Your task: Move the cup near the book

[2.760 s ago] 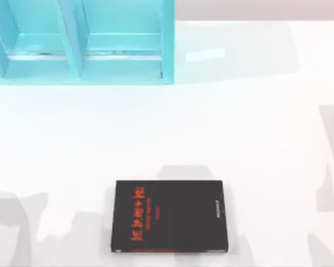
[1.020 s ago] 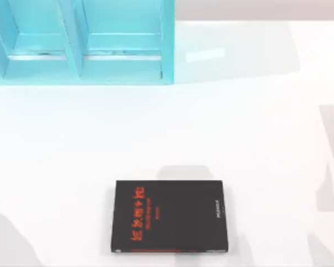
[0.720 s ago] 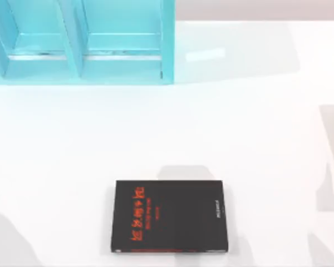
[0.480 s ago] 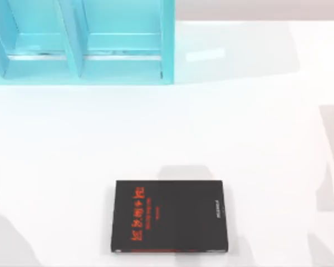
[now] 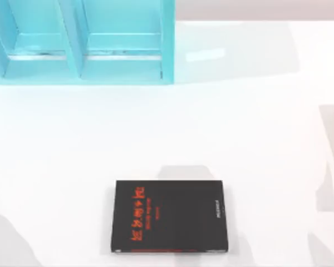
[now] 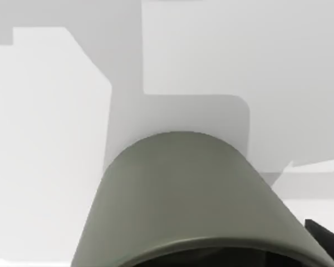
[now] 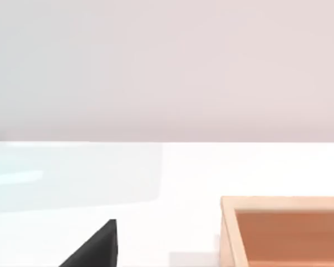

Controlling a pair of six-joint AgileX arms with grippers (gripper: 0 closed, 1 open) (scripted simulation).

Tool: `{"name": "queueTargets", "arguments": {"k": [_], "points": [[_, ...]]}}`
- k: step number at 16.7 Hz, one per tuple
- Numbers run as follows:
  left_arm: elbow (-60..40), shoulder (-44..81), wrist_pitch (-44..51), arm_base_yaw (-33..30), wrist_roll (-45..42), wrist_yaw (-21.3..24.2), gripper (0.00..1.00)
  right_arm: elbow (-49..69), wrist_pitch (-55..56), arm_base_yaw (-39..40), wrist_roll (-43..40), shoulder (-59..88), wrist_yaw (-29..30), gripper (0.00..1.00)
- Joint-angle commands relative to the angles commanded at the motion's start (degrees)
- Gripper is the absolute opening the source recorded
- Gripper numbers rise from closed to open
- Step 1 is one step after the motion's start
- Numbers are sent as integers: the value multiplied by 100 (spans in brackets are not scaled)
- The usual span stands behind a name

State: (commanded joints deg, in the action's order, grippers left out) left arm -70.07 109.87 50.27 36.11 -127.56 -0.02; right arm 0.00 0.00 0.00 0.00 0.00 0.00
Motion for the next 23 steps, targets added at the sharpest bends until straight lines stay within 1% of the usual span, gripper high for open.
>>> {"name": "queueTargets", "arguments": {"k": [8, 16, 23], "points": [[-19, -13, 17, -10, -6, 1, 0, 0, 0, 0, 0, 0, 0, 100], [-620, -331, 1014, -15, 2, -1, 0, 0, 0, 0, 0, 0, 0, 100], [-679, -391, 1042, -43, 46, 14, 0, 0, 0, 0, 0, 0, 0, 100]]}}
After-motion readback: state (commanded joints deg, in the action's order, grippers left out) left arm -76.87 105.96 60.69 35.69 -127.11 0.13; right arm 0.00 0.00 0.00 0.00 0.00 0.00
